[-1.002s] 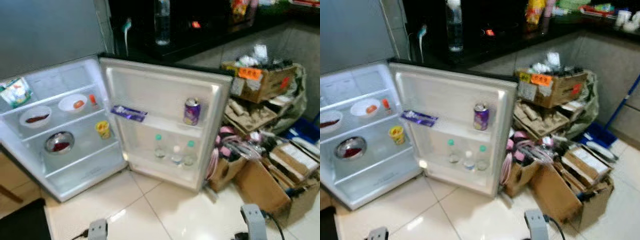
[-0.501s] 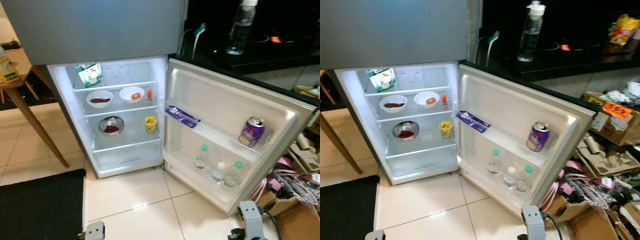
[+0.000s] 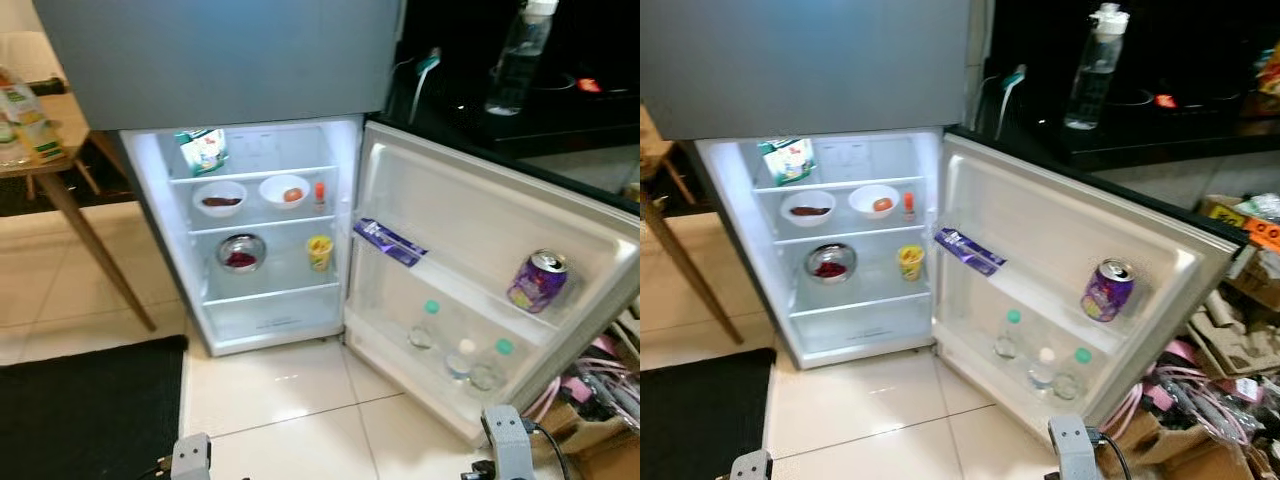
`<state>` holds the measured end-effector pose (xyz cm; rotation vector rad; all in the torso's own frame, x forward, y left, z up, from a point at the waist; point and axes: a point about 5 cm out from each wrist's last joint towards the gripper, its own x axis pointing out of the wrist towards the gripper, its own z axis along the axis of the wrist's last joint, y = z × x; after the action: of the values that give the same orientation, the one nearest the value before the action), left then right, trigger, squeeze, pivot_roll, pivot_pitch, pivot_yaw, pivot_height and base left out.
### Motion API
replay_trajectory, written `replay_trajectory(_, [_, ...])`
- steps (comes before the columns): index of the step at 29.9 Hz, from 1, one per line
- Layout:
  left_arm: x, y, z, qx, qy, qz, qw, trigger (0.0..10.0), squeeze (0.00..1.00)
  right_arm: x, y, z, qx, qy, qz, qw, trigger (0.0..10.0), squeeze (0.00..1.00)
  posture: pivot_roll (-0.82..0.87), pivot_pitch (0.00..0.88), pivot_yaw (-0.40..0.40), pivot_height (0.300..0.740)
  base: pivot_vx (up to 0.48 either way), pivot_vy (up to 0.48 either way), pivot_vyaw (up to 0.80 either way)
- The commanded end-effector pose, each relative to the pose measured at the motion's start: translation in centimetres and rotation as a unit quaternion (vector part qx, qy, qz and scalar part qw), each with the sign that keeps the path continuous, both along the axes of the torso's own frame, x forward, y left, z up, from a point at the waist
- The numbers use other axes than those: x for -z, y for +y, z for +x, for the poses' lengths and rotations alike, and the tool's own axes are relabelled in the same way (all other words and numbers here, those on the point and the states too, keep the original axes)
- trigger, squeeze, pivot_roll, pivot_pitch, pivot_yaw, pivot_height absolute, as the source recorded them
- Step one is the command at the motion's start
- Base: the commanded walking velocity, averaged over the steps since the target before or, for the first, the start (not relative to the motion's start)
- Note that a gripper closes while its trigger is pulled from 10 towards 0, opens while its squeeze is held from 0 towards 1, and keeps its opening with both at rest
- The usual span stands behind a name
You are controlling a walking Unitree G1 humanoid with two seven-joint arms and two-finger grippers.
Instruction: Restocking fridge
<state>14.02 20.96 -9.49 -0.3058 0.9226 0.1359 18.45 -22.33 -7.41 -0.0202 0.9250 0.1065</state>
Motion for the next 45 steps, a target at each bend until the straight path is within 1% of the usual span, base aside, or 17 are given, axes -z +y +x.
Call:
replay_trajectory(1, [0.2,-0.4,-0.3,0.002,0.009,-0.007,1.000,10.0,0.00,0.1,-0.6,-0.4,0.007,0.008,-0.010,1.000,10.0,0.00,-0.05,0.000,-0.029,0.740,0.000,-0.480,0.00])
replay_trajectory(11, [0.2,-0.3,-0.3,0.006,0.010,-0.006,1.000,10.0,0.00,0.0,-0.7,-0.3,0.007,0.005,-0.019,1.000,10.0,0.00,-0.06,0.000,-0.028,0.740,0.000,-0.480,0.00])
replay_trajectory(16, [0.1,-0.3,-0.2,0.007,0.008,-0.006,1.000,10.0,0.00,-0.2,-0.6,0.0,0.008,-0.004,-0.010,1.000,10.0,0.00,-0.06,0.000,-0.028,0.740,0.000,-0.480,0.00])
replay_trajectory(17, [0.1,-0.1,-0.2,-0.003,0.007,-0.006,1.000,10.0,0.00,-0.2,-0.6,0.2,0.009,-0.008,-0.011,1.000,10.0,0.00,-0.06,0.000,-0.026,0.740,0.000,0.000,0.00])
replay_trajectory(24, [0.1,-0.1,-0.2,-0.003,0.007,-0.003,1.000,10.0,0.00,-0.4,-0.8,0.5,0.014,-0.014,-0.017,1.000,10.0,0.00,-0.06,0.000,-0.028,0.740,0.000,0.000,0.00])
replay_trajectory(27, [0.1,-0.1,-0.2,-0.004,0.007,-0.003,1.000,10.0,0.00,-0.8,-1.0,1.1,0.022,-0.027,-0.016,0.999,10.0,0.00,-0.06,0.000,-0.028,0.740,0.000,0.000,0.00])
replay_trajectory(29, [0.1,-0.1,-0.2,-0.005,0.008,-0.004,1.000,10.0,0.00,-1.9,-1.4,2.7,0.046,-0.063,-0.013,0.997,10.0,0.00,-0.06,0.000,-0.028,0.740,0.000,0.000,0.00])
replay_trajectory(31, [0.2,-0.1,-0.4,-0.006,0.011,-0.004,1.000,10.0,0.00,-3.8,-1.9,5.3,0.076,-0.124,0.007,0.989,10.0,0.00,-0.06,0.000,-0.027,0.740,0.000,0.000,0.00])
replay_trajectory(32, [0.2,-0.1,-0.4,-0.006,0.011,-0.004,1.000,10.0,0.00,-3.8,-1.9,5.3,0.076,-0.124,0.007,0.989,10.0,0.00,-0.06,0.000,-0.027,0.740,0.000,0.000,0.00])
replay_trajectory(34, [0.2,-0.1,-0.5,-0.007,0.012,-0.004,1.000,10.0,0.00,-6.6,-2.3,8.4,0.103,-0.198,0.037,0.974,10.0,0.00,-0.06,0.000,-0.026,0.740,0.000,0.000,0.00])
replay_trajectory(35, [0.2,-0.1,-0.5,-0.007,0.012,-0.004,1.000,10.0,0.00,-6.6,-2.3,8.4,0.103,-0.198,0.037,0.974,10.0,0.00,-0.06,0.000,-0.026,0.740,0.000,0.000,0.00])
replay_trajectory(36, [0.2,-0.1,-0.5,-0.007,0.012,-0.004,1.000,10.0,0.00,-7.6,-2.5,9.4,0.110,-0.221,0.047,0.968,10.0,0.00,-0.06,0.000,-0.026,0.740,0.000,0.000,0.00])
replay_trajectory(39, [0.2,-0.1,-0.5,-0.007,0.010,-0.004,1.000,10.0,0.00,-12.1,-2.9,13.2,0.130,-0.316,0.103,0.934,10.0,0.00,-0.06,0.000,-0.026,0.740,0.000,0.000,0.00])
replay_trajectory(41, [0.2,-0.1,-0.5,-0.007,0.010,-0.004,1.000,10.0,0.00,-14.0,-2.8,14.5,0.130,-0.351,0.132,0.918,10.0,0.00,-0.06,0.000,-0.026,0.740,0.000,0.000,0.00])
replay_trajectory(43, [0.2,-0.1,-0.5,-0.007,0.010,-0.004,1.000,10.0,0.00,-15.5,-2.4,15.5,0.113,-0.377,0.153,0.907,10.0,0.00,-0.06,0.000,-0.026,0.740,0.000,0.000,0.00])
replay_trajectory(44, [0.2,-0.1,-0.5,-0.008,0.010,-0.004,1.000,10.0,0.00,-16.4,-1.8,16.1,0.085,-0.392,0.161,0.902,10.0,0.00,-0.05,0.000,-0.030,0.740,0.000,0.000,0.00])
replay_trajectory(45, [0.2,-0.1,-0.5,-0.008,0.010,-0.004,1.000,10.0,0.00,-16.4,-1.8,16.1,0.085,-0.392,0.161,0.902,10.0,0.00,-0.05,0.000,-0.030,0.740,0.000,0.000,0.00])
